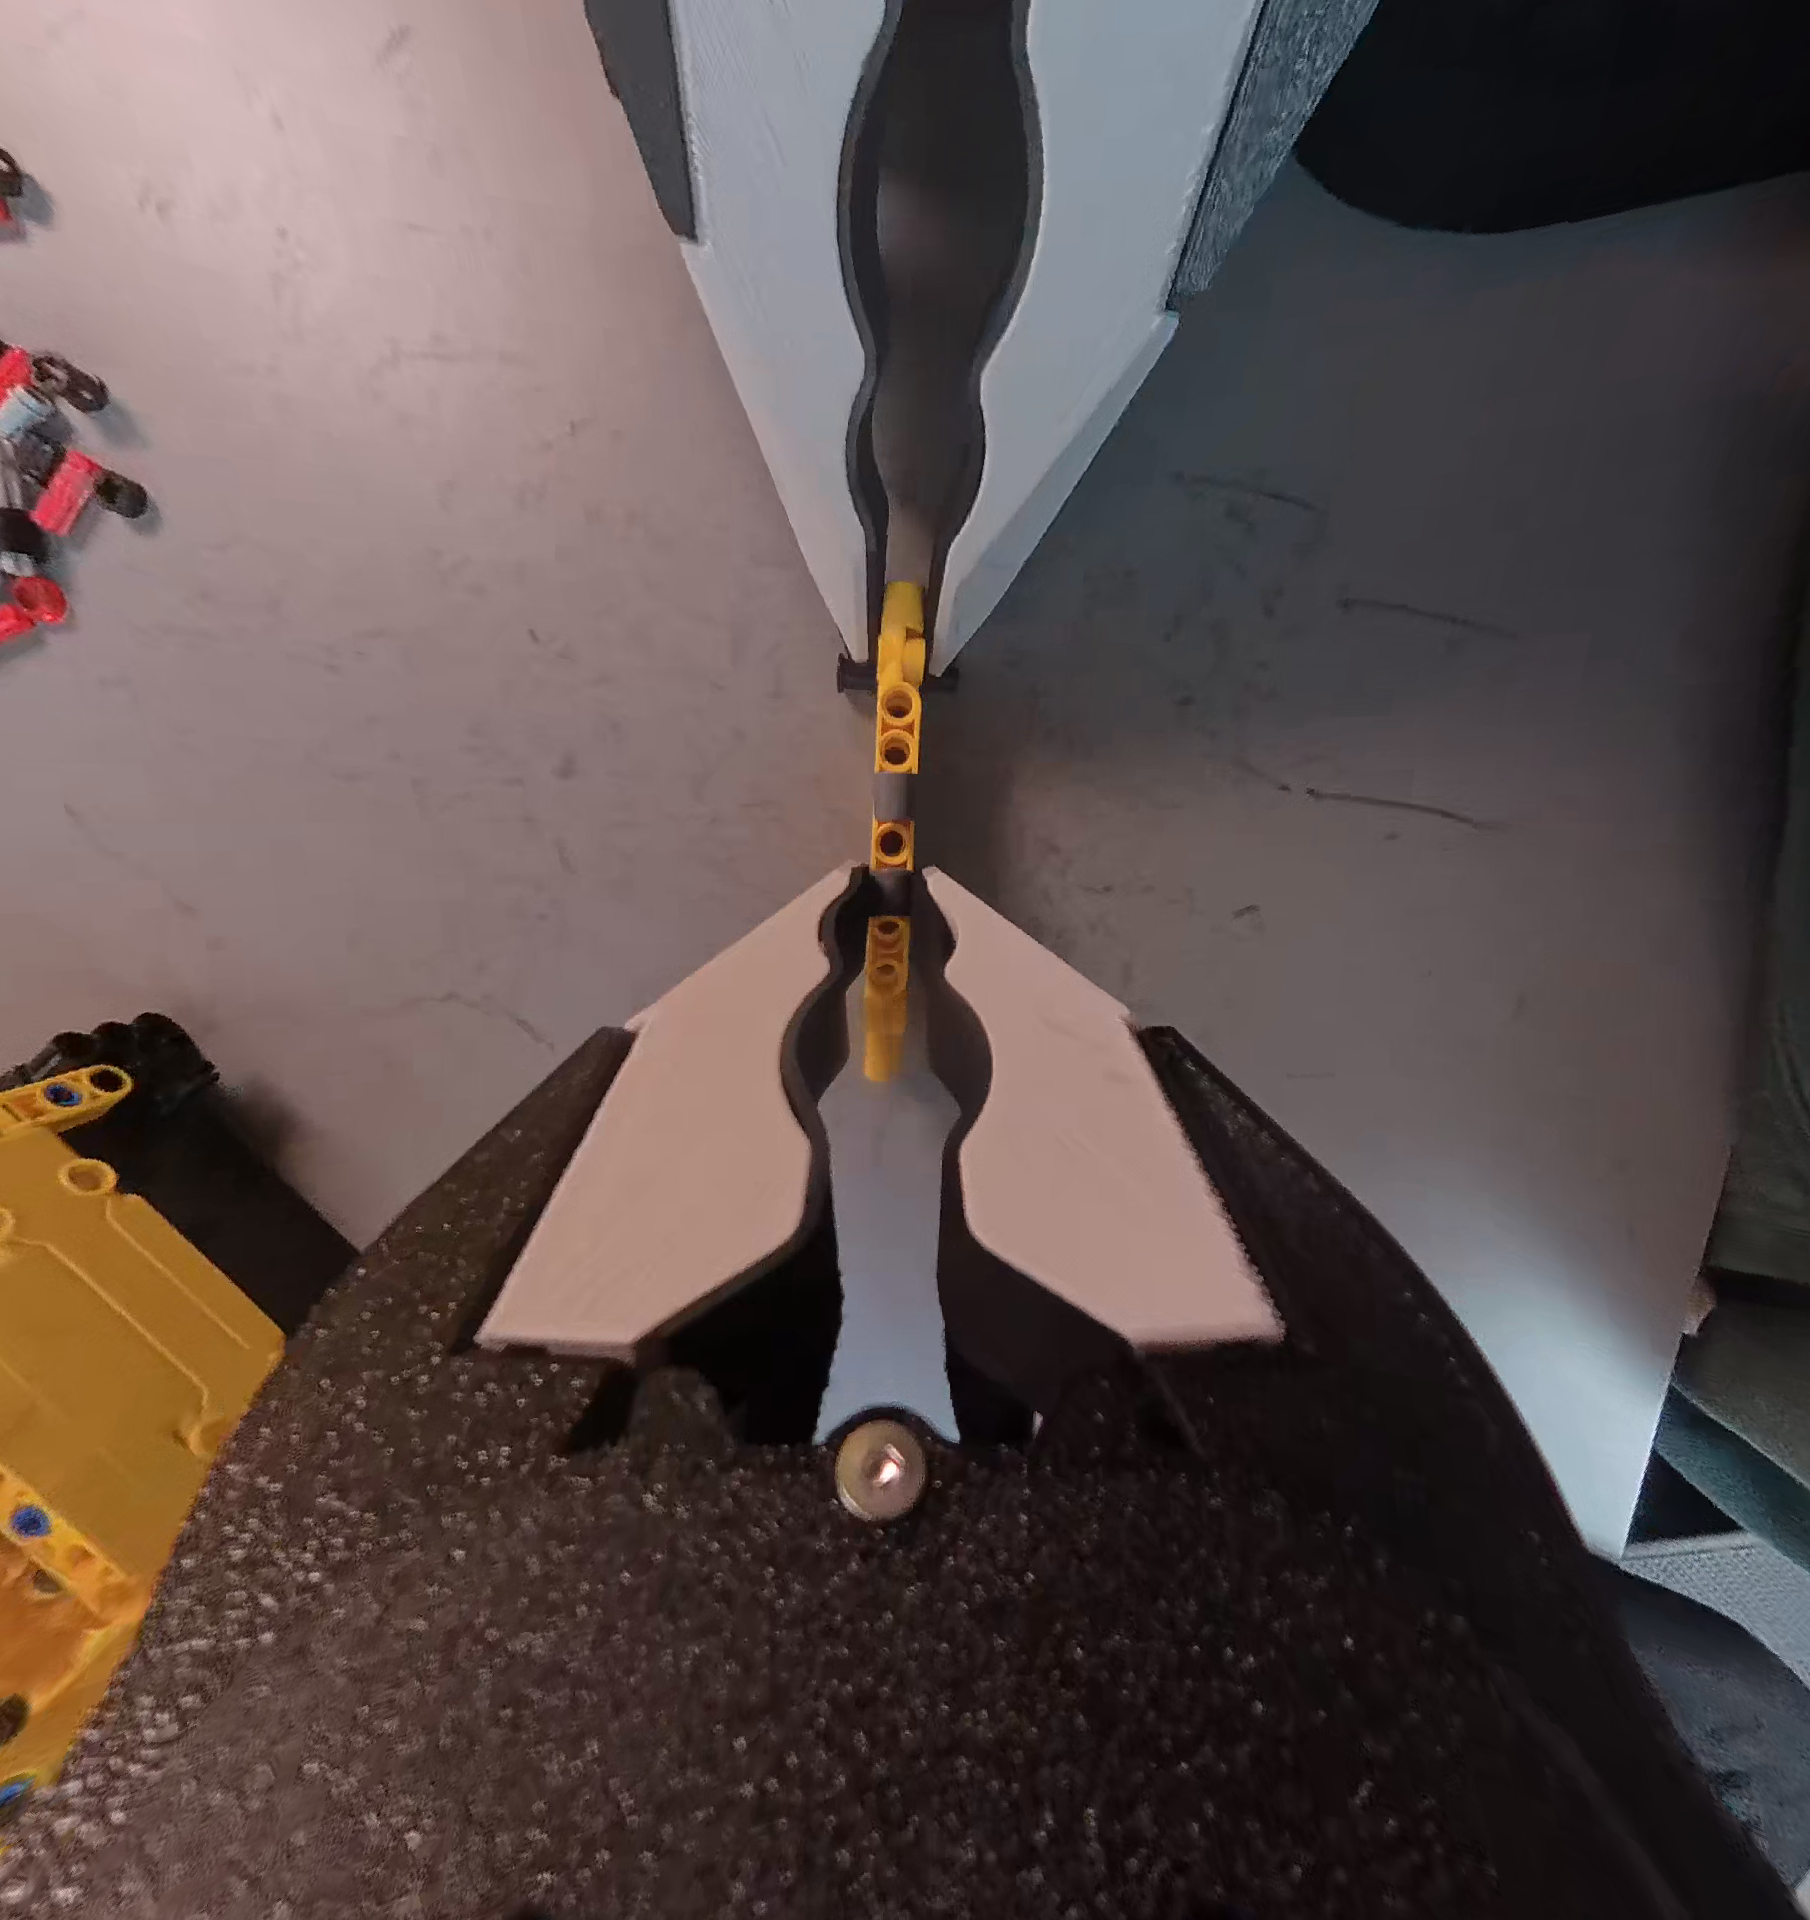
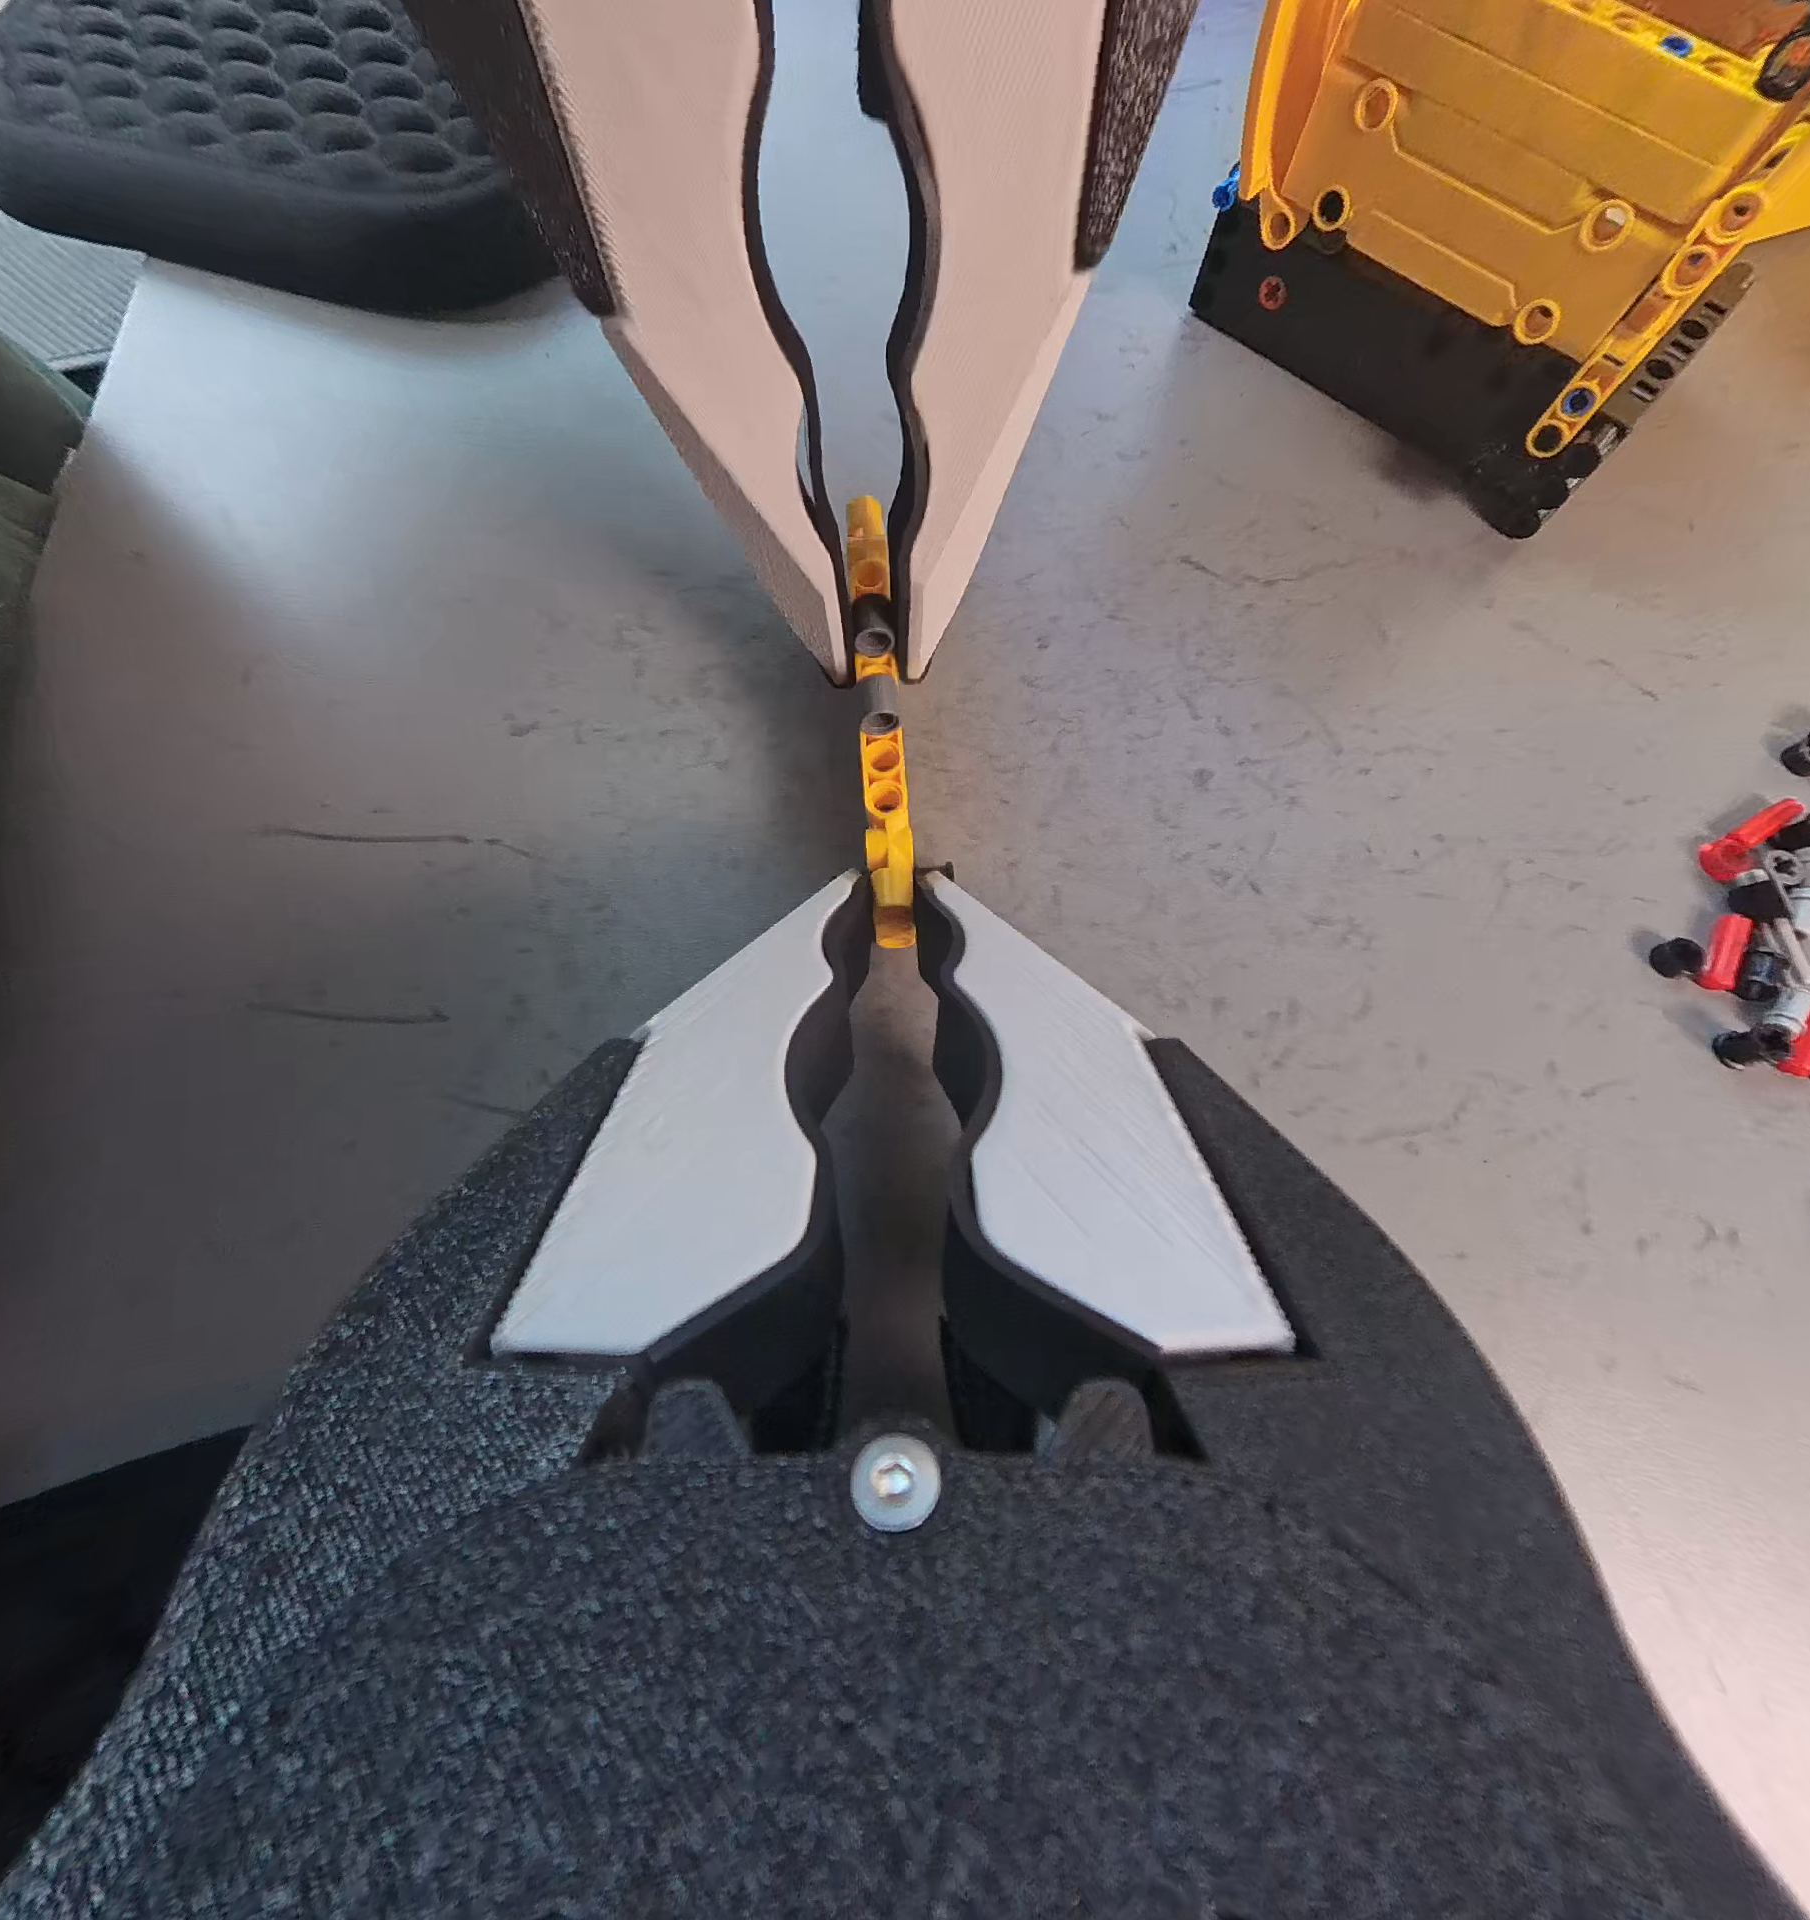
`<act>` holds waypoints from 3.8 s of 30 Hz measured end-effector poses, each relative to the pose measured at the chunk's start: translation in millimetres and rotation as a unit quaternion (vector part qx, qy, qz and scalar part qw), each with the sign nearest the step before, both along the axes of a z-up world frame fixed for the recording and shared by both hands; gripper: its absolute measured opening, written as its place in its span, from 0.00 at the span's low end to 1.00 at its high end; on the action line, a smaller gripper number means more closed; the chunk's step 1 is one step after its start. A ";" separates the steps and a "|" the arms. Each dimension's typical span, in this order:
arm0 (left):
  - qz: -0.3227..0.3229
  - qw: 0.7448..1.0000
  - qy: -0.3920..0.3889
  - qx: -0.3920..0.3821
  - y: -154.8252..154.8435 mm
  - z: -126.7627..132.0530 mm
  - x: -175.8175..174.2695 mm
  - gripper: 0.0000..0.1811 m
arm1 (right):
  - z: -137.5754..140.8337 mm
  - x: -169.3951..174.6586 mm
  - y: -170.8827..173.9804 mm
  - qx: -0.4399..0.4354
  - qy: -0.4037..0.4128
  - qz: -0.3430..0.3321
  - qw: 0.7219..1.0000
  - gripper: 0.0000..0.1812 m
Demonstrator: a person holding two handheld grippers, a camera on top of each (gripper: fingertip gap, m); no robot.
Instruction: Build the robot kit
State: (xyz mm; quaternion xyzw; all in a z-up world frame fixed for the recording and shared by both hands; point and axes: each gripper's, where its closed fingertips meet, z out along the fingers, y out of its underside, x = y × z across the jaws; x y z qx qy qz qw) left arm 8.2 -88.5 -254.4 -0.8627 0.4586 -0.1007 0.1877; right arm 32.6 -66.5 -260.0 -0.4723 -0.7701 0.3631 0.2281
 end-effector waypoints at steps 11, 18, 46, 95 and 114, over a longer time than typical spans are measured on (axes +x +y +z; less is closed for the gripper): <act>0.046 0.996 -0.045 0.062 -4.6 18.9 -2.3 0.08 | -0.5 -0.2 -0.5 0.003 0.000 0.001 1.000 0.04; 0.036 0.996 -0.034 0.080 -0.8 11.4 1.4 0.04 | -0.7 -0.1 -1.2 0.010 0.003 0.003 1.000 0.04; 0.084 0.988 -0.084 0.097 -12.9 -4.2 -15.5 0.07 | -1.2 2.9 -4.8 0.005 -0.002 0.022 1.000 0.10; 0.062 0.972 -0.148 0.170 24.2 -3.0 -5.1 0.04 | 20.1 -33.3 5.4 0.025 0.030 0.071 0.997 0.07; 0.076 0.972 -0.164 0.149 22.5 -3.1 -5.6 0.04 | 17.8 -32.0 5.2 0.026 0.033 0.049 0.998 0.04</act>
